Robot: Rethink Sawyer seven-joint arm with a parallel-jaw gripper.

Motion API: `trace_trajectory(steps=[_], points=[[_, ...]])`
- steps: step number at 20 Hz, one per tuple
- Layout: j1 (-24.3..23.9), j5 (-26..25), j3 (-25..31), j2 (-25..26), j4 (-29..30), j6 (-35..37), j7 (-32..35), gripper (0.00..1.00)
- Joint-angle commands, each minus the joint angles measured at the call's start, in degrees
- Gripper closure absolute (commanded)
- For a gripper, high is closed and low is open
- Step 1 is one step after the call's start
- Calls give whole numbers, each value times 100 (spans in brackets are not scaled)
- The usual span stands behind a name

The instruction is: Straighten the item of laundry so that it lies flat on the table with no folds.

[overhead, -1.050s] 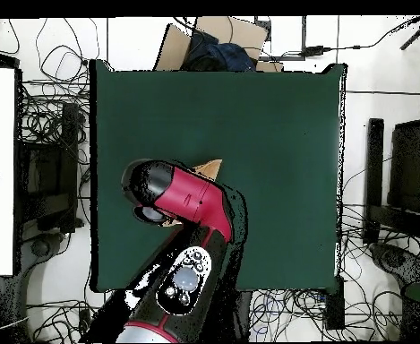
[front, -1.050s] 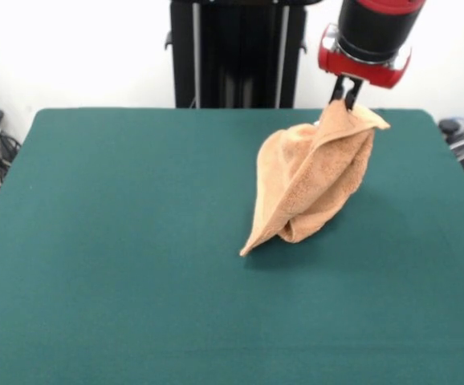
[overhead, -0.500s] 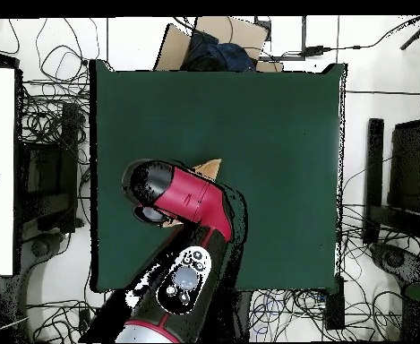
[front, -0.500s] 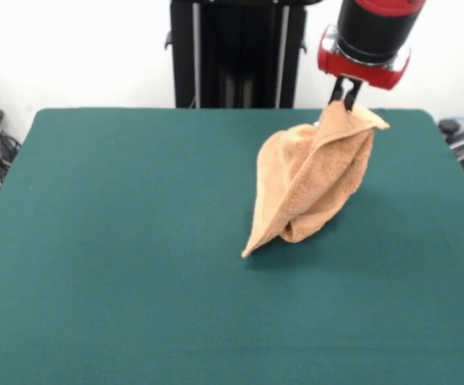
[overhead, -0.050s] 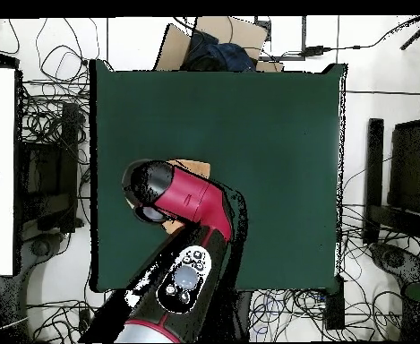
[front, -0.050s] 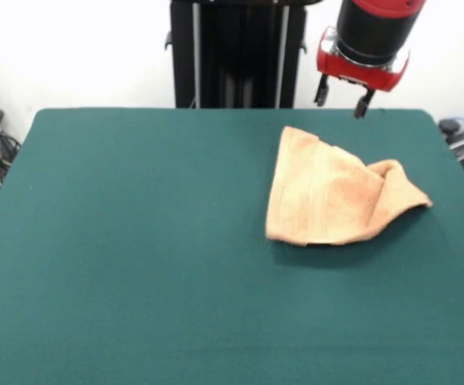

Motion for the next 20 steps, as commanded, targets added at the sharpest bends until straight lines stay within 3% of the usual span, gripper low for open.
trace_trajectory(steps=[1,8,20], points=[[29,-51,319,59,372,-498,1420,0],[-8,-37,350,114,281,-448,1422,0],[-519,626,1003,5,1229,-1471,1050,0]])
